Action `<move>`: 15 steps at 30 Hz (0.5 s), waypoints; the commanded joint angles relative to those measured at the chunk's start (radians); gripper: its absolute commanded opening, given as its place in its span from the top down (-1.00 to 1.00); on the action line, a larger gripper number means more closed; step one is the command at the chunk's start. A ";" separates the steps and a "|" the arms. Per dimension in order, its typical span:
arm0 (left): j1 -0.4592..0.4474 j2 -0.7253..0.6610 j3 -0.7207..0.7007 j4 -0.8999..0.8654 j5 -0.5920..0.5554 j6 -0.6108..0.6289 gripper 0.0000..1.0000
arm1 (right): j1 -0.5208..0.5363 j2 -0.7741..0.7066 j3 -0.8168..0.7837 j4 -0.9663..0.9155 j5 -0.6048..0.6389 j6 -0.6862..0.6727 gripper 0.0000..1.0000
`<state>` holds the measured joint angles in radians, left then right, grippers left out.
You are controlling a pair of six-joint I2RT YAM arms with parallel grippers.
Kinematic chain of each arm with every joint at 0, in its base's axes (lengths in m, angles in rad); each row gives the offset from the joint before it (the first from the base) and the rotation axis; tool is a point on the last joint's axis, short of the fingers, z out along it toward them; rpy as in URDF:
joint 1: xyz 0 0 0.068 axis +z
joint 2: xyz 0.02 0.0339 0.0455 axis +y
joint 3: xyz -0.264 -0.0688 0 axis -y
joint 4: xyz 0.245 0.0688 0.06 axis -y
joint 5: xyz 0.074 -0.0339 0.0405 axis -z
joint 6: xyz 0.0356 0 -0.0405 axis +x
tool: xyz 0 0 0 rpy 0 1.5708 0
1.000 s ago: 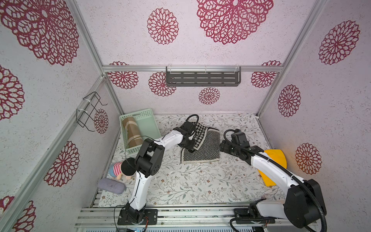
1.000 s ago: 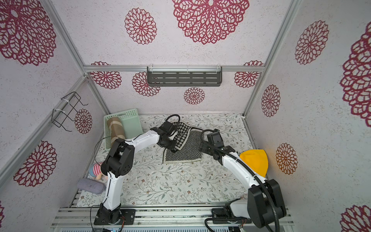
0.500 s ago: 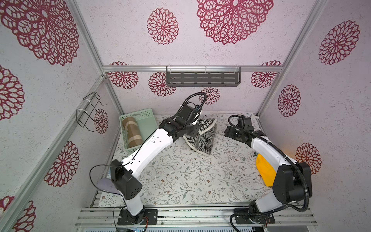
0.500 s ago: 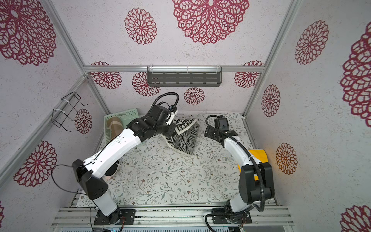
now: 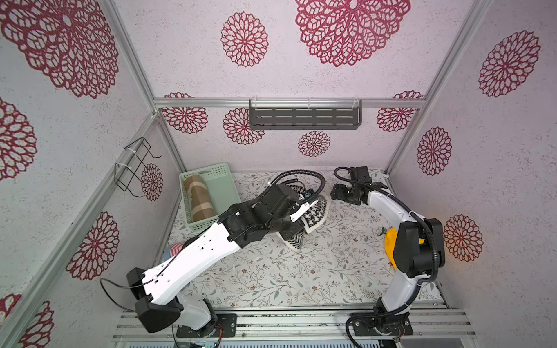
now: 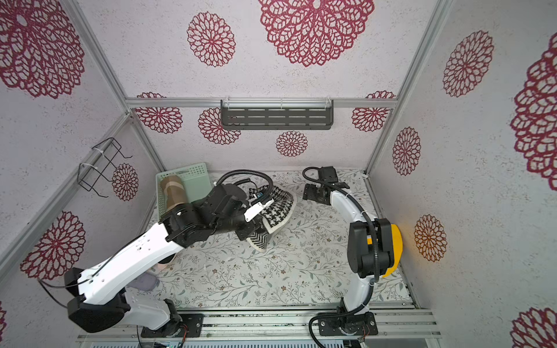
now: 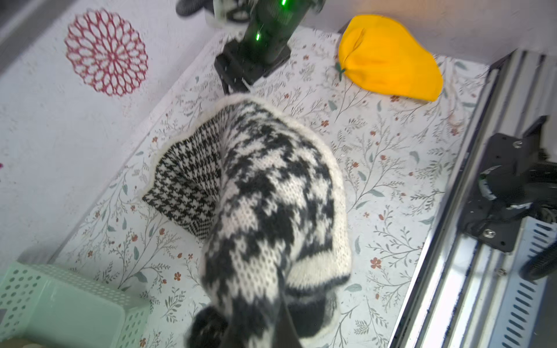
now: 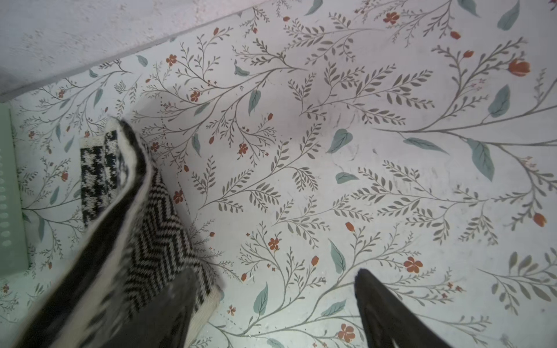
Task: Roll up the scarf and place it into the basket
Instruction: Flatten out the scarf at the center of the board.
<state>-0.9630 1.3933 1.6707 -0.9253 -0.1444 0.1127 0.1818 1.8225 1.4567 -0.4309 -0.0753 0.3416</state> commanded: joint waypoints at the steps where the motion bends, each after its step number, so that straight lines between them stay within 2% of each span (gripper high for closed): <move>1: 0.004 -0.082 0.044 0.100 -0.054 0.028 1.00 | -0.006 -0.016 0.019 -0.014 -0.005 -0.018 -0.69; 6: 0.006 -0.076 0.110 0.173 -0.206 -0.020 1.00 | -0.007 -0.058 -0.071 0.029 -0.017 0.010 -0.68; 9: 0.005 -0.043 0.144 0.166 -0.276 -0.043 1.00 | -0.008 -0.104 -0.193 0.144 -0.124 0.059 -0.68; 12: 0.006 -0.050 0.126 0.185 -0.264 -0.037 1.00 | -0.007 -0.113 -0.236 0.176 -0.158 0.093 -0.67; 15: 0.006 -0.087 0.090 0.217 -0.193 -0.025 1.00 | -0.003 -0.099 -0.239 0.192 -0.198 0.106 -0.65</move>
<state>-0.9611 1.3357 1.7756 -0.7815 -0.3595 0.0803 0.1795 1.7630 1.2011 -0.3119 -0.2039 0.4080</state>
